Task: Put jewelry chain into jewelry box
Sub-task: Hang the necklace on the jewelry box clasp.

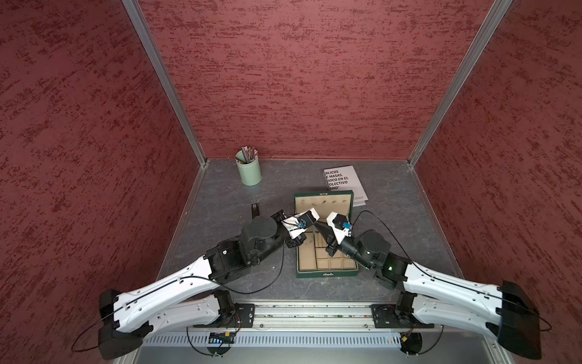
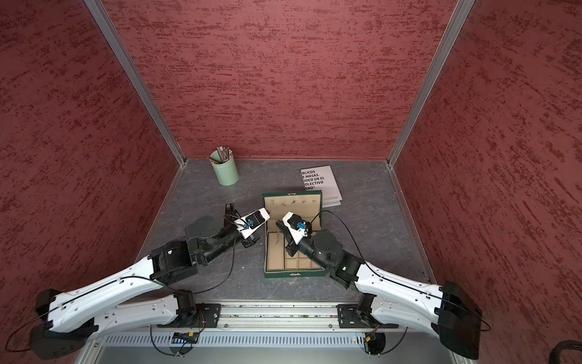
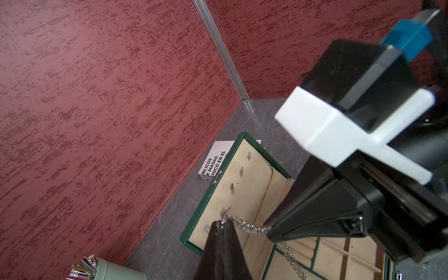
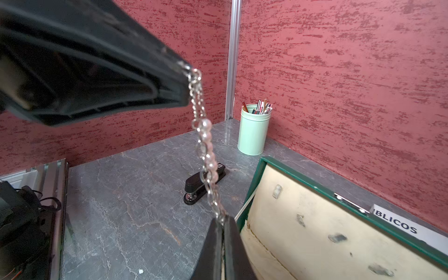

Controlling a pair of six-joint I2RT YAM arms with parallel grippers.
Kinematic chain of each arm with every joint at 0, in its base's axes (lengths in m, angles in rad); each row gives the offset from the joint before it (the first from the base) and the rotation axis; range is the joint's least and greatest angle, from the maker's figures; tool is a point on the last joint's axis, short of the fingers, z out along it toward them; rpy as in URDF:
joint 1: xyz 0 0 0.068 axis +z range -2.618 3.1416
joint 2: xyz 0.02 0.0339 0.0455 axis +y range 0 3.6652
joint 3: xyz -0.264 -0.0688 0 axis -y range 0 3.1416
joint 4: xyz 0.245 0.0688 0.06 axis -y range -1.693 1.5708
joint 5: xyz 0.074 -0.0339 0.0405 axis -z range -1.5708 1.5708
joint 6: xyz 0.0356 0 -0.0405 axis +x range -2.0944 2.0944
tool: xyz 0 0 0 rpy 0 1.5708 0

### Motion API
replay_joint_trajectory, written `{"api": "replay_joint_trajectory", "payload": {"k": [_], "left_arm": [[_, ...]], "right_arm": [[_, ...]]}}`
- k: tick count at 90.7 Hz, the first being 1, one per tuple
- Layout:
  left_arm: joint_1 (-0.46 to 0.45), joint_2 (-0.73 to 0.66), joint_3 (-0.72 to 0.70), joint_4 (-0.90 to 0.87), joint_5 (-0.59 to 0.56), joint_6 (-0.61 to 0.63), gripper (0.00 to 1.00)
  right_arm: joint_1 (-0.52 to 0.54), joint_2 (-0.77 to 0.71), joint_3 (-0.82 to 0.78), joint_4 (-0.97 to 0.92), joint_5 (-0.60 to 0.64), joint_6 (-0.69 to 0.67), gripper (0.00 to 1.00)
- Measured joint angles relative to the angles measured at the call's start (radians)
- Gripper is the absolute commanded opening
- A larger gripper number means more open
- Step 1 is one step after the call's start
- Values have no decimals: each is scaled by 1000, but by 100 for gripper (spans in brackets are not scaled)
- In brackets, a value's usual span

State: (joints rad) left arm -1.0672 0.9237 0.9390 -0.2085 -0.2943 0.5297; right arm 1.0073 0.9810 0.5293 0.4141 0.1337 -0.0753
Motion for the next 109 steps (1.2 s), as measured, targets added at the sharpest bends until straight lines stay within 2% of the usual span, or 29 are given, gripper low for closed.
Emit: {"api": "replay_joint_trajectory", "payload": {"k": [24, 50, 81, 109], "left_arm": [[0, 13, -48, 65, -32, -88, 0], [21, 140, -82, 143, -92, -194, 0], [154, 171, -83, 249, -136, -327, 0], [245, 203, -83, 308, -101, -370, 0]], "right_arm": [[0, -12, 56, -83, 103, 3, 0], [-34, 83, 106, -71, 166, 5, 0], [-109, 234, 153, 45, 185, 11, 0], [-141, 333, 184, 127, 183, 7, 0]]}}
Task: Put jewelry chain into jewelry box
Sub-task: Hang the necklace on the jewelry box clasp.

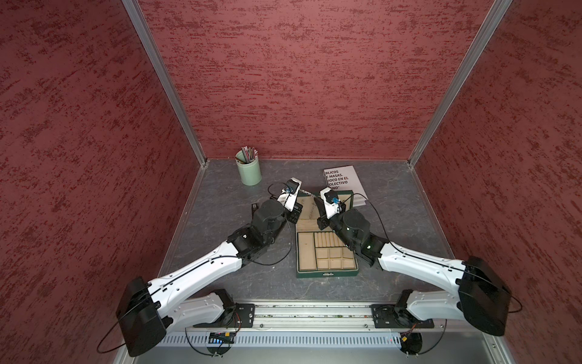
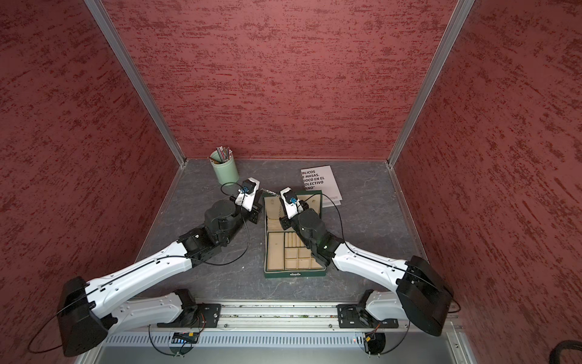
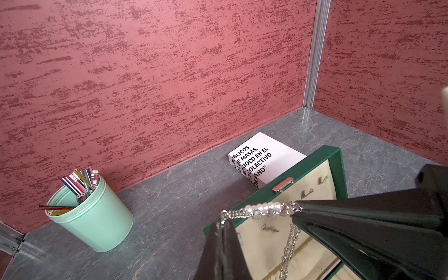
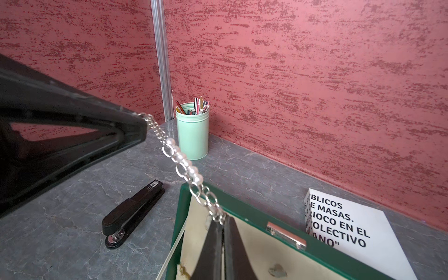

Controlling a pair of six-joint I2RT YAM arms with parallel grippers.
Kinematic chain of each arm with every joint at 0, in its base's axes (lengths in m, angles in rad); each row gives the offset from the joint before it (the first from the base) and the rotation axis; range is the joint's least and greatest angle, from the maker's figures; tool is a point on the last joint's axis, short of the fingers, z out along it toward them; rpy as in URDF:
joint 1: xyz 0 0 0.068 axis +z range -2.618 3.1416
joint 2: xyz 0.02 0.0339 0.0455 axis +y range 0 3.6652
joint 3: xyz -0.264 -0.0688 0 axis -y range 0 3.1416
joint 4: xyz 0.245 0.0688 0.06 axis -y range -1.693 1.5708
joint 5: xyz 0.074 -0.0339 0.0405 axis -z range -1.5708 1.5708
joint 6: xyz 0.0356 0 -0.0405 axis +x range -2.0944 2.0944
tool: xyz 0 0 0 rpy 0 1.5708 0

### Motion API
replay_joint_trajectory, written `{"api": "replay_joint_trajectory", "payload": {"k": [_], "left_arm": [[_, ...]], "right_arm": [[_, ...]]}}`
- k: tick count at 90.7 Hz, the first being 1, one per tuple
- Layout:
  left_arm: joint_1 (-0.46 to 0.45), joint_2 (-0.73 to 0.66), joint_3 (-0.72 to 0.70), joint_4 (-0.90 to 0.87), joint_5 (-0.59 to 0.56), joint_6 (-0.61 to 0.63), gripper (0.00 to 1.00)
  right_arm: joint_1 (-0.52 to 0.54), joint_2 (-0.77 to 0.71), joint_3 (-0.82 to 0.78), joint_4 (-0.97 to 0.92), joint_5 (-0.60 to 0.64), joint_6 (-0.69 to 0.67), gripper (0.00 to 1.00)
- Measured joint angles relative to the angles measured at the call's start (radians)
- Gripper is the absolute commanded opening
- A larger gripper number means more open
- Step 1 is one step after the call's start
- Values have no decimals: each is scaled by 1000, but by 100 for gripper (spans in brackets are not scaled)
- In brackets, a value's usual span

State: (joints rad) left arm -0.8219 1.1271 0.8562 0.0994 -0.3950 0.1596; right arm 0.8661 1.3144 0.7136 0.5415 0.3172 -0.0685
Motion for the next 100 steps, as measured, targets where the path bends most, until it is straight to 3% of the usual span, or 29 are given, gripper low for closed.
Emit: {"api": "replay_joint_trajectory", "payload": {"k": [51, 100], "left_arm": [[54, 116, 22, 44, 57, -17, 0], [56, 134, 21, 52, 82, -32, 0]], "right_arm": [[-53, 89, -2, 118, -2, -11, 0], [-58, 124, -71, 191, -11, 11, 0]]}}
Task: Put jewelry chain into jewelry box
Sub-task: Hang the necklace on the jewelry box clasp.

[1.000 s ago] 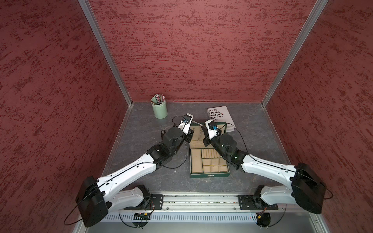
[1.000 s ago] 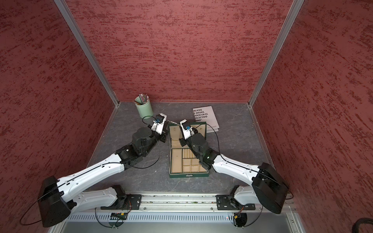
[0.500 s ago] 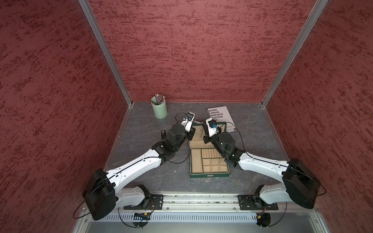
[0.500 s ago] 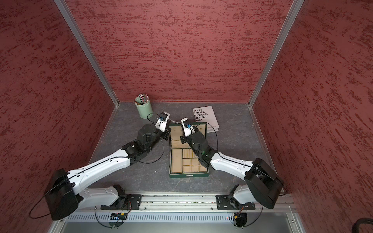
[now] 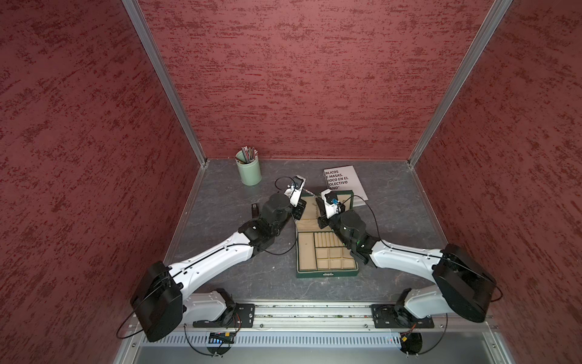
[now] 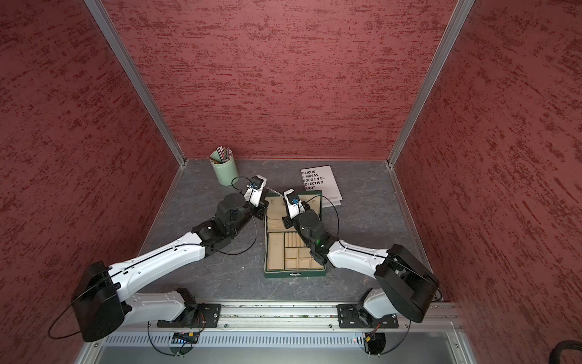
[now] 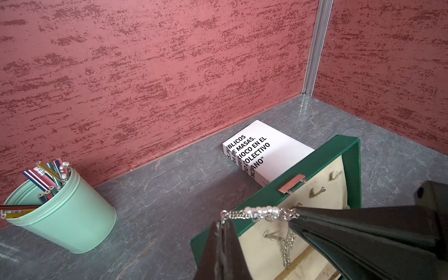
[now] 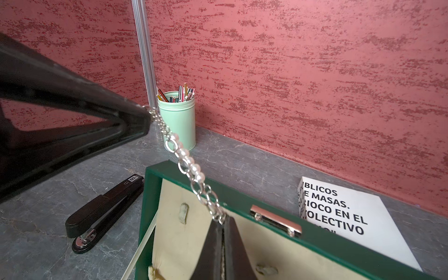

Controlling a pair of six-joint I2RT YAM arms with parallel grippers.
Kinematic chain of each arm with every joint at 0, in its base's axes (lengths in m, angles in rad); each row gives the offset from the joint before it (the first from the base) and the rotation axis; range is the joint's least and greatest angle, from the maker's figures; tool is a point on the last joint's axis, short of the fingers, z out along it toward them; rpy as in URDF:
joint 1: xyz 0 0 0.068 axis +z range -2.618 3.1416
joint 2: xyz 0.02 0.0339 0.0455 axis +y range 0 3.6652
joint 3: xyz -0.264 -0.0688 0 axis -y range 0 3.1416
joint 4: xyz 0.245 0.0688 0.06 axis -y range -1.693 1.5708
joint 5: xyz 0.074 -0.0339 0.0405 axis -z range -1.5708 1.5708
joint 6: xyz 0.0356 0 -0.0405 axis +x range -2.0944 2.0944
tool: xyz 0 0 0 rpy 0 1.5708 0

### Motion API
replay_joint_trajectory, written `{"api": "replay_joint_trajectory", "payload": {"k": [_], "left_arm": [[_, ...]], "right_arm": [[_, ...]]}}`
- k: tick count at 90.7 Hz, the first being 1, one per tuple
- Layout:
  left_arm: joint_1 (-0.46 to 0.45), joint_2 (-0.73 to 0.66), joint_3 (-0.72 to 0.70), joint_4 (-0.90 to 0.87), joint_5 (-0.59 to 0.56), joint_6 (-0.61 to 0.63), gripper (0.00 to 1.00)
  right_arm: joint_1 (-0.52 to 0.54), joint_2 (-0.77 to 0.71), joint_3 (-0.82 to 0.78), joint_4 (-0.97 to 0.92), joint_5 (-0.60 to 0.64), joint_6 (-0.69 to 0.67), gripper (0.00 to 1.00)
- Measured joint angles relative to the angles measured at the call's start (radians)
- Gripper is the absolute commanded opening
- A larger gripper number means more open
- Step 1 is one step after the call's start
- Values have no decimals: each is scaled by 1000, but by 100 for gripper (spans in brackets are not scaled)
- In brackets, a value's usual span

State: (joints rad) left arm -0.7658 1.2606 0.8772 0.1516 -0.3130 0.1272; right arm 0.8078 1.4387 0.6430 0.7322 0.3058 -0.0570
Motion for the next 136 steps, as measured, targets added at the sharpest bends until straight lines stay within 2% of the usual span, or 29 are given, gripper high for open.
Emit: {"api": "replay_joint_trajectory", "payload": {"k": [45, 75, 136], "left_arm": [[1, 27, -45, 29, -2, -42, 0], [-43, 35, -45, 41, -3, -43, 0], [-42, 69, -79, 51, -67, -71, 0]], "right_arm": [[-14, 47, -19, 24, -7, 54, 0], [-32, 42, -46, 25, -16, 72, 0], [-46, 81, -28, -2, -55, 122, 0]]}}
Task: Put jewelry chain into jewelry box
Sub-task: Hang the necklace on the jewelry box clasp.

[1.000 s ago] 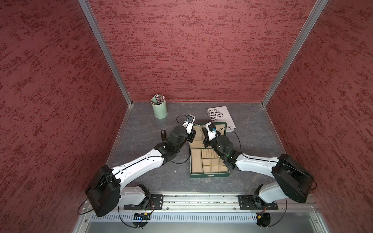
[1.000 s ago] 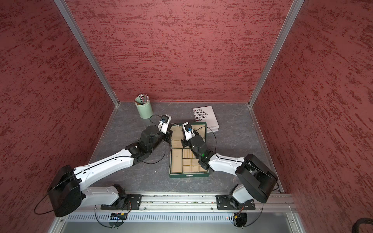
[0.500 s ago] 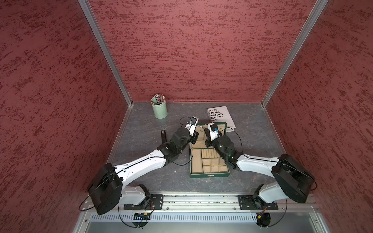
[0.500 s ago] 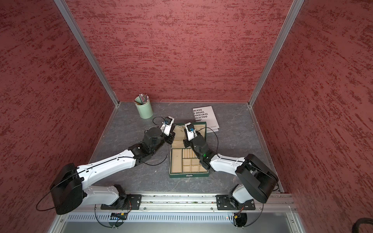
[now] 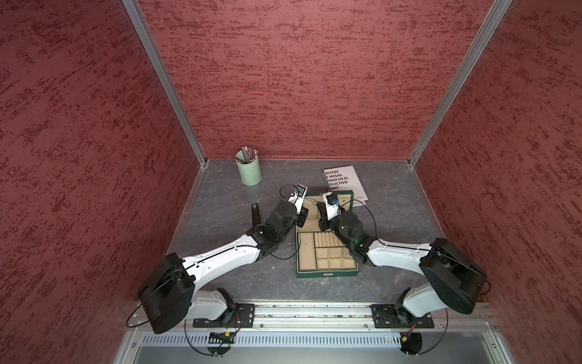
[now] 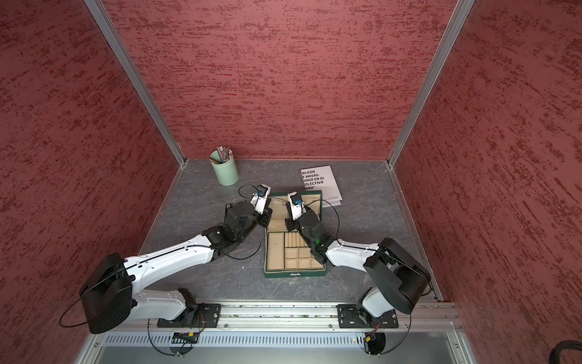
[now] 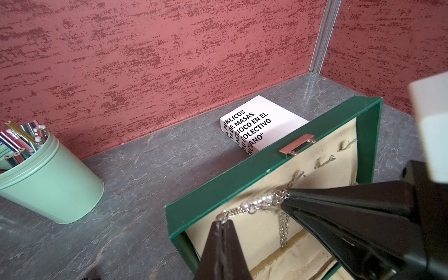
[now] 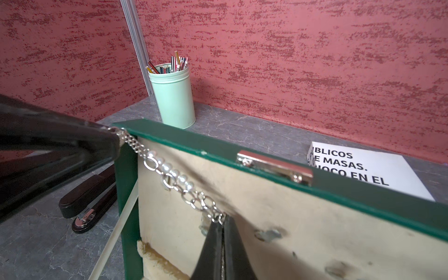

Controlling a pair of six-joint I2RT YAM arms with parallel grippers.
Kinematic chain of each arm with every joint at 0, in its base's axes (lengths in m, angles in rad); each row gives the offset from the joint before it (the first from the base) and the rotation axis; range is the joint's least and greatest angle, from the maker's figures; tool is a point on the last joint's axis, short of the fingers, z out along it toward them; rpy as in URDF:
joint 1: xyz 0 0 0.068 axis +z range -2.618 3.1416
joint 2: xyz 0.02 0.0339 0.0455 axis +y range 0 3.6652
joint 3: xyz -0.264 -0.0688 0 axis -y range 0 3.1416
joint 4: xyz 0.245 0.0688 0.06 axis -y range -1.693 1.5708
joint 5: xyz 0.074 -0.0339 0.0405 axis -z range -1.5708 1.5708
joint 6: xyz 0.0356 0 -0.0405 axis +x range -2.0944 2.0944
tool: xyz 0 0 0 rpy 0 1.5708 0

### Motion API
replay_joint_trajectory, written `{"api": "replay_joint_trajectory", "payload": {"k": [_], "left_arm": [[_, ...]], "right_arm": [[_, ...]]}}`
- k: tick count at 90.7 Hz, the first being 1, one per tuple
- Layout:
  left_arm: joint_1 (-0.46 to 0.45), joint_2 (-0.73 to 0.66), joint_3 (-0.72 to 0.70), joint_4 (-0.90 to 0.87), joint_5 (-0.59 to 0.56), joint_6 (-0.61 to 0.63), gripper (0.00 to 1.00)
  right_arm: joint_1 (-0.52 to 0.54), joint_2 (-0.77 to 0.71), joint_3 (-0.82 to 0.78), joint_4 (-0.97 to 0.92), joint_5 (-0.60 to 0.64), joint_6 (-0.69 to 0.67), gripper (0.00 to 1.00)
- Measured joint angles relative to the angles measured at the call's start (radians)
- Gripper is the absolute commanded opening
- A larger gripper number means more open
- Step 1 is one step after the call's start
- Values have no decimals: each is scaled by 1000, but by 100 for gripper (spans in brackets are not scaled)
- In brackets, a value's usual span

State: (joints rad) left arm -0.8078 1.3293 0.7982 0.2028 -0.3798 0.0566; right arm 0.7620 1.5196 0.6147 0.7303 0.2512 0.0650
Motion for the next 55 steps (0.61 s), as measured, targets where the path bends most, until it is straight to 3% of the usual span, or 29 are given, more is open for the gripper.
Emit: {"api": "replay_joint_trajectory", "payload": {"k": [55], "left_arm": [[13, 60, 0, 26, -40, -5, 0]], "right_arm": [[0, 27, 27, -30, 15, 43, 0]]}}
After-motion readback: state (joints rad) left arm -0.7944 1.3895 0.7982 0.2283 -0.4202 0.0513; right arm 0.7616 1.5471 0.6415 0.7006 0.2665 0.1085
